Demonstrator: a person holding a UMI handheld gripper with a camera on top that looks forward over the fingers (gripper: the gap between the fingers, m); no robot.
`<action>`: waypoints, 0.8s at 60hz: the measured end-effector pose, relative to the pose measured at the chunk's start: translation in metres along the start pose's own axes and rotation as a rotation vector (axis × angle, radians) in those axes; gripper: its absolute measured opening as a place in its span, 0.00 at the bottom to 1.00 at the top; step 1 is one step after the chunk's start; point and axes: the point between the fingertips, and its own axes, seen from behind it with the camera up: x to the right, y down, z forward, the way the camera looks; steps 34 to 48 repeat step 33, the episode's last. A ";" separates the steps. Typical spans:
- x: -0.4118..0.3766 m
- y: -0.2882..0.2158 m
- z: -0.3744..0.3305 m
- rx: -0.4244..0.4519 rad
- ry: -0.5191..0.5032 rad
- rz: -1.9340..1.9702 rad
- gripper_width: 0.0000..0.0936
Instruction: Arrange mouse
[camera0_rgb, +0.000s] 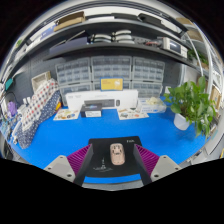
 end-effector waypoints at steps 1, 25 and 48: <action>-0.002 -0.002 -0.006 0.009 -0.002 0.003 0.88; -0.036 0.005 -0.097 0.055 -0.024 -0.040 0.88; -0.041 0.023 -0.106 0.036 -0.022 -0.057 0.88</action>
